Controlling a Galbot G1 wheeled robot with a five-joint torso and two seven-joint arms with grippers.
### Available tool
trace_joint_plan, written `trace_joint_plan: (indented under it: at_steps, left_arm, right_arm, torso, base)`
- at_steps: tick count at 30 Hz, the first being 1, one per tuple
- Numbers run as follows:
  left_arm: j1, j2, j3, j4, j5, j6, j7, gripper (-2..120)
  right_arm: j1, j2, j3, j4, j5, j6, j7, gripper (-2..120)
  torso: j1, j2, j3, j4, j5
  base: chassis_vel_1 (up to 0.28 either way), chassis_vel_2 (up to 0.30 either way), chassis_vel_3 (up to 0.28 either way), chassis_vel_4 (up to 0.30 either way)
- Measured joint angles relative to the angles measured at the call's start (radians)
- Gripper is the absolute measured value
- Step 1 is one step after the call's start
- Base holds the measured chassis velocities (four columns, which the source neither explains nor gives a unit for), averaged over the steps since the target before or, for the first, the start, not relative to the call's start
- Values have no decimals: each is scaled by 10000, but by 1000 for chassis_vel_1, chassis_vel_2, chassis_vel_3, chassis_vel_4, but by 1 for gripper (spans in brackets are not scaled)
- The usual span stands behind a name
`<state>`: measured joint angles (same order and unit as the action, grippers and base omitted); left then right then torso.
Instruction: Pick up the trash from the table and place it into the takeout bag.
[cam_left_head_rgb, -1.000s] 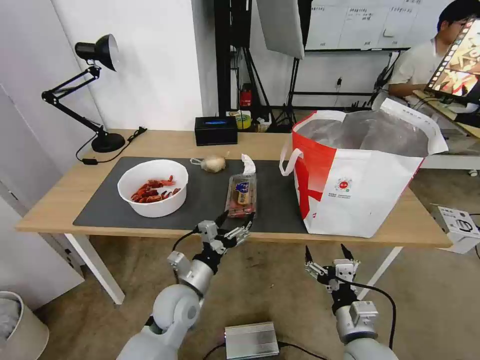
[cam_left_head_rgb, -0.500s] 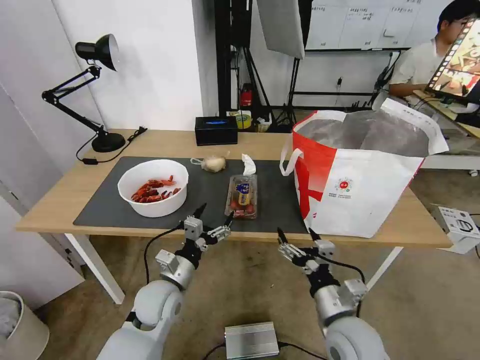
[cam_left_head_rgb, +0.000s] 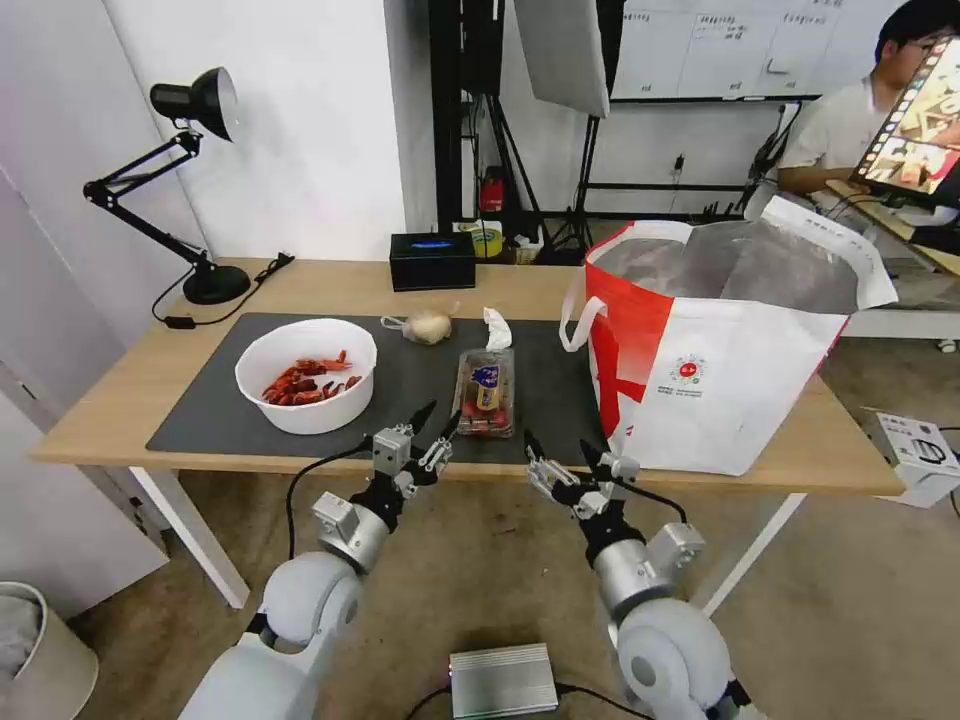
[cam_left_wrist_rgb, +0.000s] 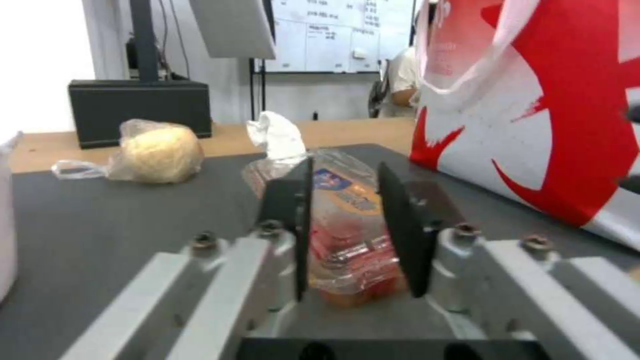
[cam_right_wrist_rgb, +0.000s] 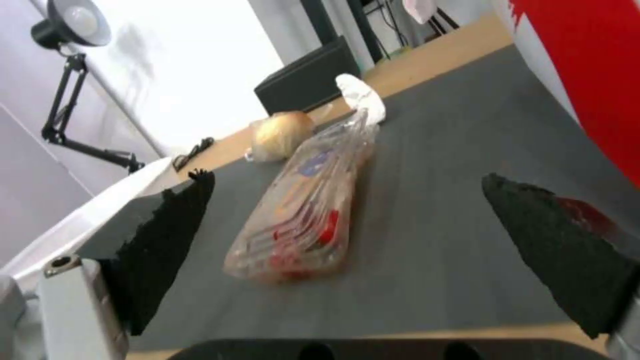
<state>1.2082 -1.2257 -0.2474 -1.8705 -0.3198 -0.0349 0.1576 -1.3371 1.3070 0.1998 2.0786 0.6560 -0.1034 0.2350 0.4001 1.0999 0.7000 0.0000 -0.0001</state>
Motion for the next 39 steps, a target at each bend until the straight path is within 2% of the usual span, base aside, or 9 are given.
trace_joint_plan:
  at_steps: [6,20,33,39]
  left_arm:
    - [-229,74,294,220,261,85,15,0]
    - [-940,405,631,715,625,22,43,0]
    - [-1346,194,1179,1156,1690,-70,291,0]
    - [-1393,125,1223,1304,1799,-103,298,0]
  right_arm:
    - [682,289,-122,-522,306,-81,214,99]
    - [1905,908,-288,-1424,918,-337,572,99]
    - [2922,1306,-295,-2263,1991,-722,1112,99]
    - [3055,1617,-321,-2546,2154,-775,1189,99]
  torso:
    - [0,0,1,1,-1]
    - [-1,0,1,0,0]
    - [-1,0,0,0,0]
    - [-1,0,0,0,0]
  base:
    - [0,0,0,0]
    - [0,0,0,0]
    - [0,0,0,0]
    - [0,0,0,0]
